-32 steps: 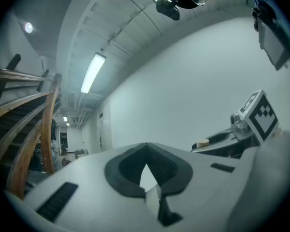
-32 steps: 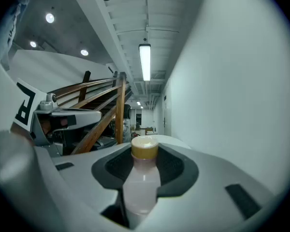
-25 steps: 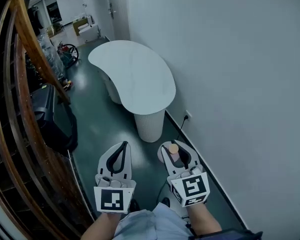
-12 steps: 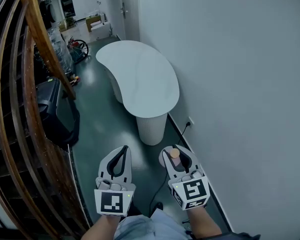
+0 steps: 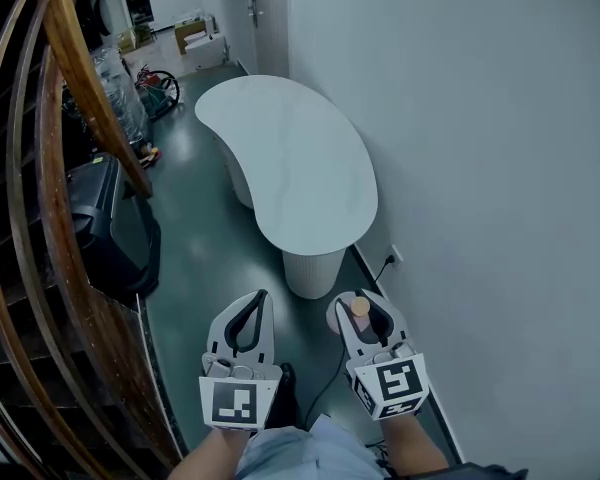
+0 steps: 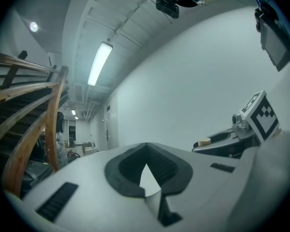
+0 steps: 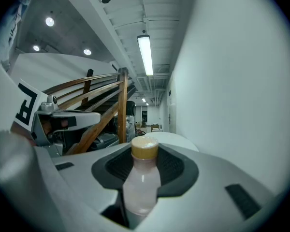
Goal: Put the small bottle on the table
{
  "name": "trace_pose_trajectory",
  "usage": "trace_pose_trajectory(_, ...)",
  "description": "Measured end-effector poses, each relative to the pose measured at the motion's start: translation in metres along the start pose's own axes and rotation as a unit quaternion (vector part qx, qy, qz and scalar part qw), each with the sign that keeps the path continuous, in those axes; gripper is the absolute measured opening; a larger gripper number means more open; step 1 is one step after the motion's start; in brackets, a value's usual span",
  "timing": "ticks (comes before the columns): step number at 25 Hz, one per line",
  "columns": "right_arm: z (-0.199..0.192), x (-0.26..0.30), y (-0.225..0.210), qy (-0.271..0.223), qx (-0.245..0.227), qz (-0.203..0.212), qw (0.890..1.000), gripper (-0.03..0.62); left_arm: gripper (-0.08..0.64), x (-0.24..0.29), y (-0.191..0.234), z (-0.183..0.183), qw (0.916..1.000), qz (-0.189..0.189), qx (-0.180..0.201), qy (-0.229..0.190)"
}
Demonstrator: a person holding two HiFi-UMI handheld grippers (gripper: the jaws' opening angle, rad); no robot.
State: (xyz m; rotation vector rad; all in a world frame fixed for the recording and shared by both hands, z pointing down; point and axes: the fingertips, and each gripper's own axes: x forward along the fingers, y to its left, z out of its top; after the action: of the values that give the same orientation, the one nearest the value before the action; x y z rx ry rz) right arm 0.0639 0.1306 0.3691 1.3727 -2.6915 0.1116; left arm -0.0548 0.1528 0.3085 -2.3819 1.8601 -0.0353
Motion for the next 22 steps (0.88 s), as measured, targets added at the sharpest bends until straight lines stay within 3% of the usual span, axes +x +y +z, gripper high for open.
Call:
trace_pose_trajectory(11, 0.037, 0.108, -0.025, -0.008, -0.027, -0.023, 0.999, 0.126, 0.002, 0.088, 0.067, 0.018, 0.9978, -0.023, -0.001, -0.062)
trace_pose_trajectory(22, 0.042, 0.14, -0.042, 0.003, -0.035, -0.042, 0.999, 0.126, 0.002, 0.126, 0.079, 0.003, 0.9974, -0.048, -0.016, -0.052)
